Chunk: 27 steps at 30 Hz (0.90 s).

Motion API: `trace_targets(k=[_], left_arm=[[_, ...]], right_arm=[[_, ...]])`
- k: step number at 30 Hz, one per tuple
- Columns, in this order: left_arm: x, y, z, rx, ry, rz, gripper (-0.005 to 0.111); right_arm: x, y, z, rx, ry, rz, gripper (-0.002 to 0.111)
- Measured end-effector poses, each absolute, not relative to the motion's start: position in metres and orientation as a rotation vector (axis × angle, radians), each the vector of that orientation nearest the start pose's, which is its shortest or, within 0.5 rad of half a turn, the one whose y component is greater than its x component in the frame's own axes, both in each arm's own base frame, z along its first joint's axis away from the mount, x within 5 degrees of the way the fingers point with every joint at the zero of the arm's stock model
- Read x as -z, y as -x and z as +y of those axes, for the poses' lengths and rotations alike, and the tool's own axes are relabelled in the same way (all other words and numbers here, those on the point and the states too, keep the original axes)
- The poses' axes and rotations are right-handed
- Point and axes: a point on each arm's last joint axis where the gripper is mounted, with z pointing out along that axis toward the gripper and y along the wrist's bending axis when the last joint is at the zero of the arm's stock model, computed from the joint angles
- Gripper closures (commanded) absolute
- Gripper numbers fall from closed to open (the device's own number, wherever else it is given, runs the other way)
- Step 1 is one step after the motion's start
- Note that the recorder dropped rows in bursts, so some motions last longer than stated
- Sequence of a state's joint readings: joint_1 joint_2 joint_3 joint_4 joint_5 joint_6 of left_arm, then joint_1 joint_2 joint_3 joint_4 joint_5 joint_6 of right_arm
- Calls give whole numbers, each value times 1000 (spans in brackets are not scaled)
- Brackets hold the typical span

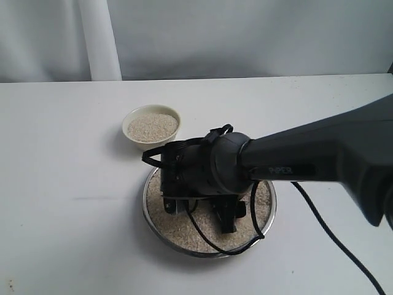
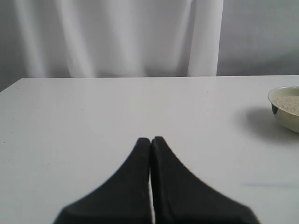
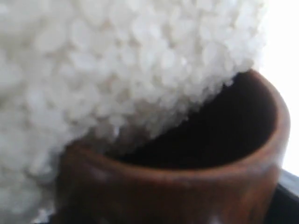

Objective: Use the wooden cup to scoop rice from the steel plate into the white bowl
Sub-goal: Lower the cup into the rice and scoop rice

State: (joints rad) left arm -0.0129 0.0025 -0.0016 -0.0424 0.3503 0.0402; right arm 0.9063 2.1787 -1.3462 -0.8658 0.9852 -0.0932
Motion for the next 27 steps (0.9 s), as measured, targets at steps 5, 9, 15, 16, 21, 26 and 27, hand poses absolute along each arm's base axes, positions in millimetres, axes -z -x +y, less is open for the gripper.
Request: trace_targets(k=[5, 9, 15, 16, 21, 26, 27], left_arm=[[-182, -53, -2, 22, -22, 1834, 107], [-182, -53, -2, 22, -22, 1834, 107], [-182, -53, -2, 22, -22, 1834, 107], [-182, -53, -2, 22, -22, 1834, 107], [-182, -53, -2, 22, -22, 1834, 107], [-182, -53, -2, 22, -22, 1834, 107], [-182, -53, -2, 22, -22, 1834, 107]], right_arm=[[-109, -289, 279, 945, 1973, 2026, 108], [-110, -289, 280, 923, 1955, 2037, 108], [-112, -301, 271, 778, 1839, 2175, 108], [-111, -302, 271, 754, 1829, 2181, 108], [-111, -304, 273, 682, 1797, 2184, 108], [-113, -308, 269, 601, 1742, 2208, 108], [-113, -309, 267, 567, 1724, 2207, 108]])
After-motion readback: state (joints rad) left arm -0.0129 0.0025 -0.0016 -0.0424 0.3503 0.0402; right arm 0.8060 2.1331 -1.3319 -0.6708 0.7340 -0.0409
